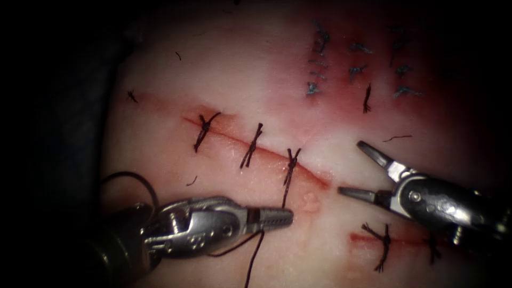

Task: Wound Closure
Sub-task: Grab the remaining suture tail.

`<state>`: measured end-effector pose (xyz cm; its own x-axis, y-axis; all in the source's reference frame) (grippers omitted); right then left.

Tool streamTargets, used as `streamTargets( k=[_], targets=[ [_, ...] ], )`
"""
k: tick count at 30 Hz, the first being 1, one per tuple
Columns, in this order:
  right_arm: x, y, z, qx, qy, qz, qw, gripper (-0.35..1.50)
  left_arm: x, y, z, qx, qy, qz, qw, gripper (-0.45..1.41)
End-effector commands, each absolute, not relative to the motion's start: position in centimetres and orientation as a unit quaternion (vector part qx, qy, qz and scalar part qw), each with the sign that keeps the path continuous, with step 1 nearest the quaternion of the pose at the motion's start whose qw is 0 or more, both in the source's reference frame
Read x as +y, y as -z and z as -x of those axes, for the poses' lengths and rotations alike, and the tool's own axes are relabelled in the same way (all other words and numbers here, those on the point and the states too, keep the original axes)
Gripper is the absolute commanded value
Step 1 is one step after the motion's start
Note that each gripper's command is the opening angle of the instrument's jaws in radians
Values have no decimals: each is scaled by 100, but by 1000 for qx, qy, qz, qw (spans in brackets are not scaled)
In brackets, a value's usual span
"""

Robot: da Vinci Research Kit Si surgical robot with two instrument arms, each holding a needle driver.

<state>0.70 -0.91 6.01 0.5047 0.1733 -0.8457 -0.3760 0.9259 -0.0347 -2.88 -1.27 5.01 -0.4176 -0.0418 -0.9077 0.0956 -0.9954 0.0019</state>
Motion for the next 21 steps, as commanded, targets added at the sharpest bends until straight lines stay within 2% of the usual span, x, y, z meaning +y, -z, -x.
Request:
streamTargets(
  k=[1, 7, 14, 21],
  targets=[
    [-92, -609, -77, 474, -156, 104, 860, 125, -119, -507, 291, 25, 845, -532, 41, -35],
    [-101, -615, -85, 478, -144, 94, 861, 125, -110, -508, 286, 19, 853, -521, 36, -35],
    [-99, -624, -100, 495, -68, 116, 858, 125, -103, -490, 287, 24, 853, -521, 28, -35],
    [-103, -626, -128, 511, -43, 124, 850, 130, -96, -466, 289, 16, 851, -523, 33, -35]
  ],
)
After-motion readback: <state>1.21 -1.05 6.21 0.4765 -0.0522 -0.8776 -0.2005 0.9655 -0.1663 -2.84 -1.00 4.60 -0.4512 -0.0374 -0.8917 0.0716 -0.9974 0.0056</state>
